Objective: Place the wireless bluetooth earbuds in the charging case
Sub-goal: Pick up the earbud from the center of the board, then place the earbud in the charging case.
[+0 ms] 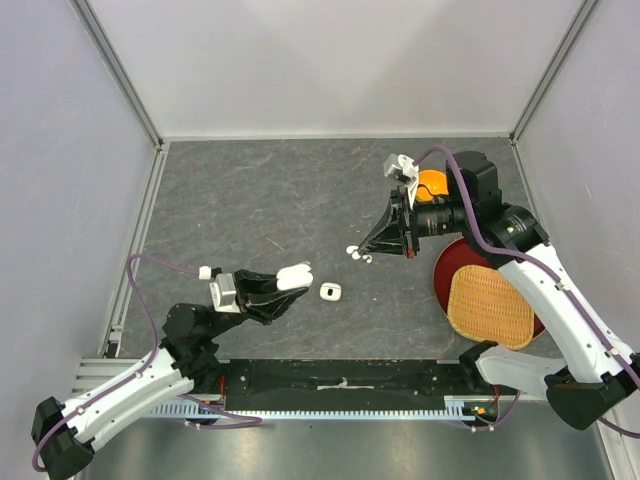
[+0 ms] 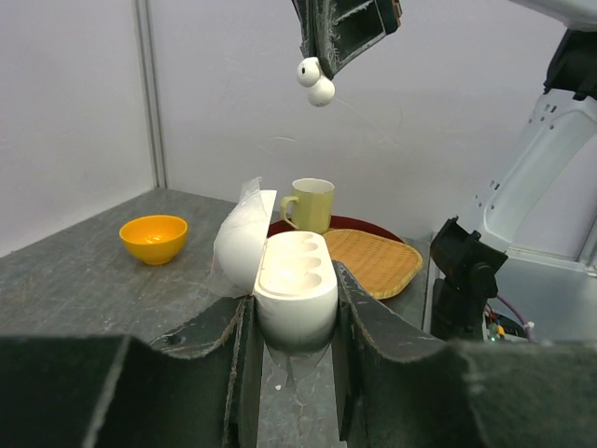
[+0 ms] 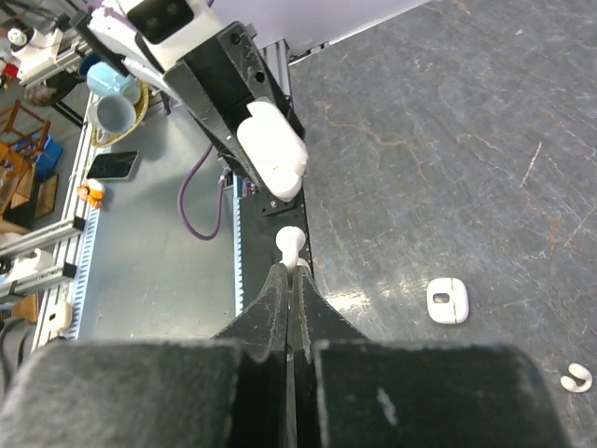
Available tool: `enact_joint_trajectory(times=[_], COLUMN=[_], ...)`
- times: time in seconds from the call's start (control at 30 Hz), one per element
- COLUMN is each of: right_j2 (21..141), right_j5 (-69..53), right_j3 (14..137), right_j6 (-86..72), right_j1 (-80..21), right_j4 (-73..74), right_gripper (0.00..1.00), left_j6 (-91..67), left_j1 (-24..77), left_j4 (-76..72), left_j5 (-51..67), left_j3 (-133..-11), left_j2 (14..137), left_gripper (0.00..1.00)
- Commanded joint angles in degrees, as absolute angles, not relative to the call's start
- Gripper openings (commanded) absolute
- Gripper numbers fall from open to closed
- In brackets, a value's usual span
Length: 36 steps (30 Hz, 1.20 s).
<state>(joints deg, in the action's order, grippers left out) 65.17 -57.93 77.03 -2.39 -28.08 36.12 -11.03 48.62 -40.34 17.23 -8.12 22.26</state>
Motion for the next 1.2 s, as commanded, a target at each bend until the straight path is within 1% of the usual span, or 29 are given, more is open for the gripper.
enact_joint_trajectory(times=[0.0,0.27,0.47,0.6,0.97,1.17], right_j2=[63.64,63.89,66.88,69.69,73.74,74.97], right_j5=[-55.72,-51.25,-45.27,-42.10,-35.96,-34.28], right_j3=[81.29,83.76,86.30,88.15,91.23,92.20], right_j6=[2.99,2.46,3.07,3.87,5.54,6.06], right_j1=[-31.19,-38.84,-46.83,-50.44,-57.56,-59.24], right_j4=[42.54,43.68,44.47,45.44,47.46,48.43], right_gripper=[0.00,0.00,0.00,0.00,0.00,0.00], left_j6=[-12.22,-12.04,-12.13,-12.13,-13.88,-14.68], left_j1=[48.69,48.69,48.69,48.78,48.78,48.78], left_j4=[-42.45,-43.42,-44.73,-45.61,-48.25,-49.13], left_j5=[21.44,26.36,29.79,32.25,37.53,39.55], left_j3=[-11.07,-12.39,-13.88,-14.41,-15.91,-16.70], left_j2=[23.81,27.59,30.85,32.43,36.65,38.05], left_gripper=[0.02,0.02,0.02,0.02,0.02,0.02])
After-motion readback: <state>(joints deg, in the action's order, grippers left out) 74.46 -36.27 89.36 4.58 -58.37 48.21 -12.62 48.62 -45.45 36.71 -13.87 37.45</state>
